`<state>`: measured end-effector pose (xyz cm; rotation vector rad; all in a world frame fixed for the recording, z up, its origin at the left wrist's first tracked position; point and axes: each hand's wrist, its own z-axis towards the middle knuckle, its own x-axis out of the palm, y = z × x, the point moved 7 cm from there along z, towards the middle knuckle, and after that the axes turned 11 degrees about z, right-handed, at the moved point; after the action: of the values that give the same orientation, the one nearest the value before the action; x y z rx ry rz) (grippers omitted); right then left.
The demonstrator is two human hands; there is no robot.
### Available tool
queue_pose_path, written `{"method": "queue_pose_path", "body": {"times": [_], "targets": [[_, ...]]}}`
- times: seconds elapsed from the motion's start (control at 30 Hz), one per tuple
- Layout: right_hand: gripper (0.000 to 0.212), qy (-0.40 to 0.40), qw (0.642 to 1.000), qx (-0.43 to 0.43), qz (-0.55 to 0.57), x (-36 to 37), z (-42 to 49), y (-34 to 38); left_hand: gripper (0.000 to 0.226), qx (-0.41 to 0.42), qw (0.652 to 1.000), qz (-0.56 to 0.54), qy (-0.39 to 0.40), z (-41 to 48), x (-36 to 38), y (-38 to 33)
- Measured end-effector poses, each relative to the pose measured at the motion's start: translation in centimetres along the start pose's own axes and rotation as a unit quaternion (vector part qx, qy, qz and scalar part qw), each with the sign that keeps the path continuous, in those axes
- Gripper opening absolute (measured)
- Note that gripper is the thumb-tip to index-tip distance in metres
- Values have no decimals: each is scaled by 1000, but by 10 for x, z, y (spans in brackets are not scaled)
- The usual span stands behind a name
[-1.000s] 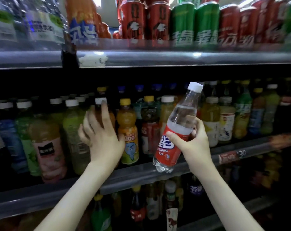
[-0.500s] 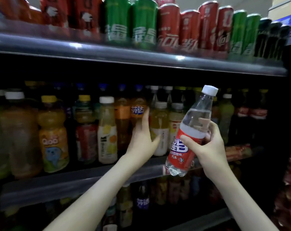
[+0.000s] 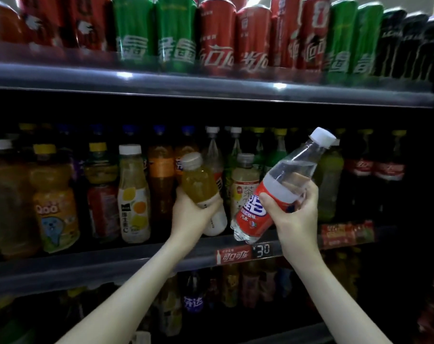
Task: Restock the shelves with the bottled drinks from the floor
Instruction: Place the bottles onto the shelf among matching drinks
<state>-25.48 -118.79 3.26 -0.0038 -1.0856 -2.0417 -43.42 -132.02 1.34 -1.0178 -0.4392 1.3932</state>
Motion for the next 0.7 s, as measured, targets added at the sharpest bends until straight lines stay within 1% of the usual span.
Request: {"method": "queue_pose_path", "body": {"times": [0.1,0.17,0.23,0.33,0.5,0.63,0.7], "targets": [[68,8,1000,-21,-5,16,0,-5,65,-2,998,-34,-50,-15,-30,0],[68,15,1000,-20,-14,30,3,-13,70,14,997,-39,-68,-21,-47,-6],[68,21,999,-8,-26,45,8,-25,69,36,996,-27,-75,-23,-61,-12],[70,24,997,-8,-80,66,15,-44,66,41,997,-3,-67,-24,-76,-15],[74,42,978,7,-203,91,25,-62,59,8,999,-8,-39,-22,-84,-5],[80,110,956,22,-272,106,32,-74,53,-10,1000,-17,-7,-18,-82,2],[90,143,948,26,-283,108,28,-83,51,-13,1000,-13,1,-17,-82,4]]}}
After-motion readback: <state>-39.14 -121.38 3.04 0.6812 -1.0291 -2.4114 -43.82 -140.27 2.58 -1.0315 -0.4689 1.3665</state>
